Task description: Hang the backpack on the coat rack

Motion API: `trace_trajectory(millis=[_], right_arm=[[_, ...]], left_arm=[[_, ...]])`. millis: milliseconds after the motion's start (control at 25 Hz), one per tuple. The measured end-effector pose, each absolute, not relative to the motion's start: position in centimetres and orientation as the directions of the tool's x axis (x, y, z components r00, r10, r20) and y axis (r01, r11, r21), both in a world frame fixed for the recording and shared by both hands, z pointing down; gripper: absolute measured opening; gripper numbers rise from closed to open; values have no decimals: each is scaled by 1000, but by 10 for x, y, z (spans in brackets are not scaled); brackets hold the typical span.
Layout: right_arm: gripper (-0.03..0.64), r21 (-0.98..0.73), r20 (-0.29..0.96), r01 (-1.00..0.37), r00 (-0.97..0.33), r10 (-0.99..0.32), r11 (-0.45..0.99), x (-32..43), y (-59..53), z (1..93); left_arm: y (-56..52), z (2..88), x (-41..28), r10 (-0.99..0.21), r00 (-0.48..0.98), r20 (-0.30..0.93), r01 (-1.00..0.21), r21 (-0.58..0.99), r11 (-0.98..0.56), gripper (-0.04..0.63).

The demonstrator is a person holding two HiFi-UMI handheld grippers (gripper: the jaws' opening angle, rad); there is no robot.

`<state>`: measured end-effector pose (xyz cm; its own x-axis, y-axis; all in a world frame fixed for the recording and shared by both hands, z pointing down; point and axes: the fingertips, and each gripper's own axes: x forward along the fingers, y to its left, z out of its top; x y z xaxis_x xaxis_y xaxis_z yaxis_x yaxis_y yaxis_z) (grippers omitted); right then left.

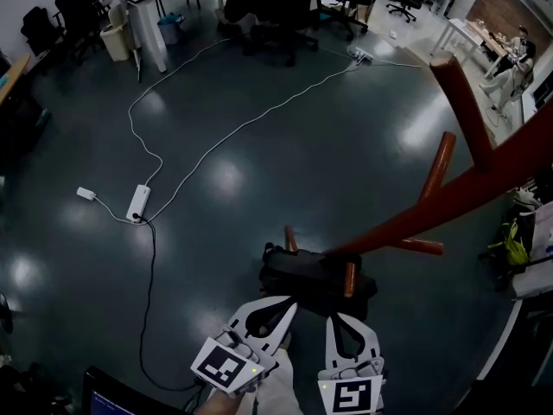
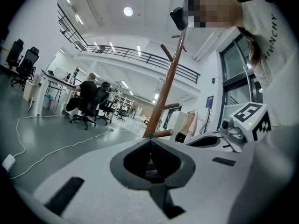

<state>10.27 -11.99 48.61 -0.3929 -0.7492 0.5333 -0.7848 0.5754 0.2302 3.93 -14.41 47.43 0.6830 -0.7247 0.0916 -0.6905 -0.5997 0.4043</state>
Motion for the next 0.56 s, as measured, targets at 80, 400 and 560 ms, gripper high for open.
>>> trace_trajectory(millis=[80,400,560], right_arm=[[17,236,527,-788,-388,-756,569,106,-122,480],[17,254,518,-782,-387,-763,570,105,-120,466],[17,255,525,-774,-393,-755,580,102,-118,458]], left_arm=[[-143,473,34,-724,682,103,-695,399,-598,9],[-140,464,18,-739,665,104,-714,377,-589,9],[-137,453,27,-724,683,95,-698,380,-608,9]])
